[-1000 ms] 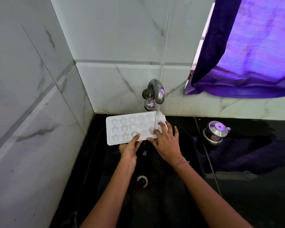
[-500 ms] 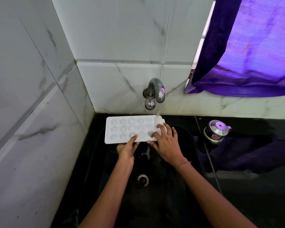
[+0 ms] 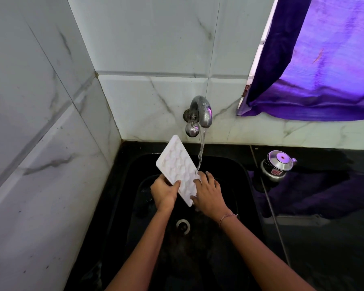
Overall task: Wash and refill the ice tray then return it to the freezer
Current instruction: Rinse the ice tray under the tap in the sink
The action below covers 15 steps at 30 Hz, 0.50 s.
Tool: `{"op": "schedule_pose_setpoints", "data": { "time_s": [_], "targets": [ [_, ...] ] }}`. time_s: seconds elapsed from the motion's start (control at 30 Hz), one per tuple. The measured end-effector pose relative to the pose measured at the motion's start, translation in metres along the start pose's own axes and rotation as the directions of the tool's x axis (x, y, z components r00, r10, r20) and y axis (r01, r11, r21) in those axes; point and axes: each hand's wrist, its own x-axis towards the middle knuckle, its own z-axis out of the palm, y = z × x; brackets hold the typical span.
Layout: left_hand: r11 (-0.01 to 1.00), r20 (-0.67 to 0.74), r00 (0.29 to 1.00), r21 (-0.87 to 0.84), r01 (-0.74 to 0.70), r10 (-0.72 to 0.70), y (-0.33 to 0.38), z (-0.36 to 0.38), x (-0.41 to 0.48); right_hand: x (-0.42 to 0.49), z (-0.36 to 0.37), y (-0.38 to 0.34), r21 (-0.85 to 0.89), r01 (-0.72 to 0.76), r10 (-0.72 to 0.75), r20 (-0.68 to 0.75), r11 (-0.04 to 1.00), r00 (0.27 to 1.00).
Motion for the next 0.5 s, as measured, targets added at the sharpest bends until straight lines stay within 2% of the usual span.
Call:
{"op": "schedule_pose_setpoints", "data": {
  "time_s": [0.13,0.23,0.3,0.37,0.43,0.5],
  "targets": [
    [0.996,0.038,0.999,0.086,-0.035,0.032,-0.003,-0.006,0.001,0.007,-0.004,0.010,0.264,-0.027,0.049,-0.076,0.964,0.996],
    [0.996,0.072,0.997,0.092,0.014,-0.021,-0.004,-0.010,0.008,0.014,-0.007,0.017,0.544,-0.124,0.153,-0.008,0.830,0.988],
    [0.998,0.117,0.991,0.038,0.053,-0.057,-0.003,-0.011,0.010,0.017,-0.008,0.022,0.669,-0.210,0.170,0.126,0.713,0.977],
    [0.993,0.150,0.984,-0.054,0.108,-0.099,-0.001,-0.013,0.011,0.019,-0.006,0.028,0.716,-0.256,0.129,0.229,0.649,0.965],
    [0.971,0.171,0.975,-0.168,0.173,-0.144,0.000,-0.016,0.012,0.019,-0.002,0.032,0.725,-0.260,0.123,0.237,0.638,0.964],
    [0.933,0.214,0.961,-0.277,0.231,-0.174,0.001,-0.018,0.011,0.018,0.001,0.033,0.774,-0.250,0.174,0.182,0.582,0.968]
  ]
}}
